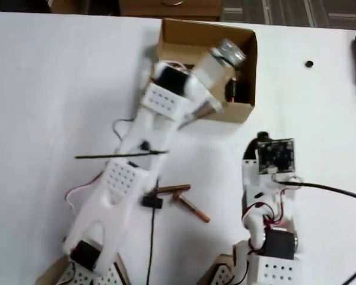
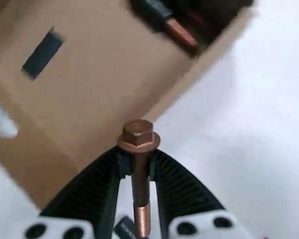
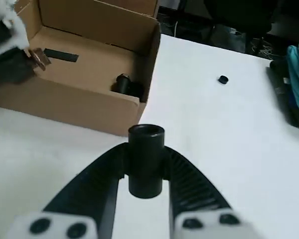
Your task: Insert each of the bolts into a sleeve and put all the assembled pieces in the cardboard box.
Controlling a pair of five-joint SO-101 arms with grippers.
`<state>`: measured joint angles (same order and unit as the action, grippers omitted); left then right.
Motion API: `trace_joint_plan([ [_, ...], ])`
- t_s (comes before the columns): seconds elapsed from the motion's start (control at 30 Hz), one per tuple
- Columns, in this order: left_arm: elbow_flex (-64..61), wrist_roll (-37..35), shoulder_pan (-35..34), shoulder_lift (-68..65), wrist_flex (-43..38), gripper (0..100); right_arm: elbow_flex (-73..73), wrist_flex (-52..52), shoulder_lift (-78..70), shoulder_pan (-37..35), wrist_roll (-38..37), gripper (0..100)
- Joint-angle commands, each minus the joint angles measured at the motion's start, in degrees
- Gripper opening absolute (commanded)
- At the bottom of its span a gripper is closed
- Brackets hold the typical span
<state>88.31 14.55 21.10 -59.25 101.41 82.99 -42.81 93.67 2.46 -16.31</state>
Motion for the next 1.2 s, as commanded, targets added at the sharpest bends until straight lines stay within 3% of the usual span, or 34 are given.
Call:
trace_joint_plan([
  [0.0,-4.3,-5.8,-3.5,13.9,1.1,2,1.4,3.8,1.2,-2.3,2.2,1.9],
  [0.13,-18.1,-6.5,-4.0,27.1,1.1,2,2.5,4.5,1.1,-4.5,7.9,1.9],
  [0.37,-48.8,-11.1,-2.3,53.5,1.0,2,3.7,4.0,0.7,-8.3,8.7,1.9],
  [0.47,-60.4,-13.7,-2.5,63.7,0.4,2,4.1,3.1,1.0,-12.4,9.8,1.9],
  [0.6,-72.0,-16.4,-2.8,76.2,-2.1,2,4.4,1.7,1.0,-20.8,17.0,1.9],
  [0.8,-92.6,-20.1,-4.9,94.3,-11.2,2,6.1,1.7,1.1,-31.9,20.0,1.9],
  [1.03,-120.4,-23.6,-12.7,112.3,-29.9,2,7.7,1.7,0.7,-44.8,20.0,1.9],
  [1.17,-132.4,-32.1,-12.9,119.2,-38.1,2,9.7,1.9,0.9,-47.4,21.7,1.9],
])
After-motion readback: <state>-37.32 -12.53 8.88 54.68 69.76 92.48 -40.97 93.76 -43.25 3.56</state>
